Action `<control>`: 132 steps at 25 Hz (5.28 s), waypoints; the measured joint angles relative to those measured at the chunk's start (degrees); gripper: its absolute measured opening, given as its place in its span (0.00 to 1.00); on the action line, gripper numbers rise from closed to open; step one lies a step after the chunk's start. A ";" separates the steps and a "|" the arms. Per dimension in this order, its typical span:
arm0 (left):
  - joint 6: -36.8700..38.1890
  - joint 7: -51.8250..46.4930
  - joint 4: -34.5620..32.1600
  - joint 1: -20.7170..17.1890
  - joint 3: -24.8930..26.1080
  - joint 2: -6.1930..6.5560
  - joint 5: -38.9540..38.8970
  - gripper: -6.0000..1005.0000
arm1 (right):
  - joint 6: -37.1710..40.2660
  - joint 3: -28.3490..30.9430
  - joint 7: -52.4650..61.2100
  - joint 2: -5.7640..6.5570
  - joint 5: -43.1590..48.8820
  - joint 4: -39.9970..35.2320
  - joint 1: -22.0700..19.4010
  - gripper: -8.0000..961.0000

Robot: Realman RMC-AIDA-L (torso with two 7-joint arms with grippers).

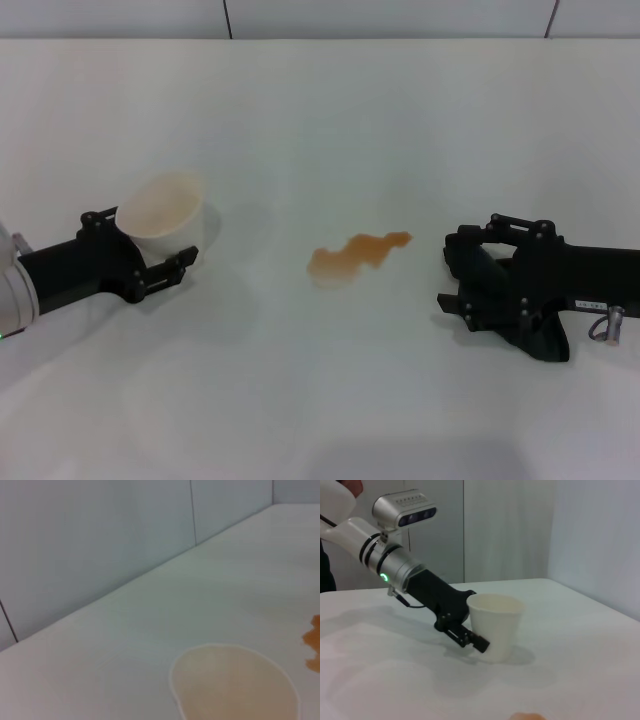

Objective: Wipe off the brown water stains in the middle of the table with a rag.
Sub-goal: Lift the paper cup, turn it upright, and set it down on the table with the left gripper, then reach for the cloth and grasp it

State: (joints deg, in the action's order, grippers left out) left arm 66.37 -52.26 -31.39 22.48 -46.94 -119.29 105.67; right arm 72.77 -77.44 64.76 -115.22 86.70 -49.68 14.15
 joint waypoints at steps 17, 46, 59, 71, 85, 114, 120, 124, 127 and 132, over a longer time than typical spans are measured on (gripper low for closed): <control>0.02 -4.92 -6.40 -3.56 -3.96 -0.23 -0.23 0.88 | -0.31 0.04 0.01 0.00 0.03 0.05 0.15 0.89; 31.47 -28.25 -39.51 -14.81 9.32 3.52 -5.13 0.88 | 2.08 -0.69 0.64 0.00 -5.60 0.42 -0.25 0.89; 36.19 -33.87 -37.61 -5.10 9.93 8.38 6.69 0.88 | 2.38 -0.68 0.64 0.00 -7.34 0.24 -0.11 0.89; 36.47 -31.87 -26.91 4.29 6.26 9.69 12.27 0.88 | 2.03 -0.78 0.63 0.00 -8.78 0.15 0.01 0.89; 37.42 -33.97 -25.21 5.58 0.70 8.77 12.42 0.88 | 1.93 -0.57 0.14 0.00 -8.84 0.11 0.00 0.89; 37.57 -37.74 -25.92 5.47 0.01 9.09 13.39 0.88 | 3.39 2.37 35.82 0.53 23.09 -20.71 1.98 0.88; 37.51 -37.82 -25.92 5.47 0.00 9.00 13.43 0.88 | 5.44 2.33 41.91 0.25 30.77 -24.86 2.92 0.87; 37.42 -37.85 -25.92 5.47 0.00 8.93 13.43 0.88 | 6.02 2.08 43.05 0.24 32.22 -25.59 3.13 0.87; 37.35 -37.85 -25.92 5.47 0.00 8.84 13.43 0.88 | 6.03 1.57 43.12 0.19 33.83 -25.33 3.18 0.87; 37.22 -37.85 -25.92 5.64 0.00 8.75 13.43 0.88 | 5.19 -0.01 43.52 0.13 35.69 -24.75 3.17 0.87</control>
State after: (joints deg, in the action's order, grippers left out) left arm 103.59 -90.11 -57.31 28.12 -46.93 -110.53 119.10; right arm 77.96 -77.45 108.28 -115.10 122.38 -74.43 17.32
